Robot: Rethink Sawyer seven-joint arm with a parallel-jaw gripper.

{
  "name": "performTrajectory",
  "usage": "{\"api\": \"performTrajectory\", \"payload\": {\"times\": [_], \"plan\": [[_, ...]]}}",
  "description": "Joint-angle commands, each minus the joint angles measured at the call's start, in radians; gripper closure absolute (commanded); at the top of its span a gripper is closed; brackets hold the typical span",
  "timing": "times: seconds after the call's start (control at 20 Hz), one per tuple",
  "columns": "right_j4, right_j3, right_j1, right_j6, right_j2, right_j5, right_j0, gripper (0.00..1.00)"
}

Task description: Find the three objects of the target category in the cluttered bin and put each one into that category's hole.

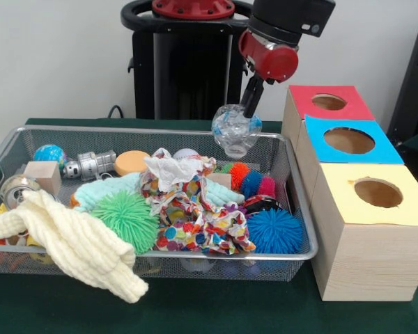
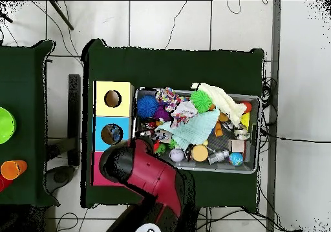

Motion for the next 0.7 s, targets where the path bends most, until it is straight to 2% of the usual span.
{"api": "performTrajectory", "payload": {"times": [0.05,0.7], "plan": [[-0.057,0.025,-0.010,0.007,0.151,0.077,-0.027,1.00],[-0.055,0.006,-0.010,0.070,0.142,0.123,0.006,1.00]]}}
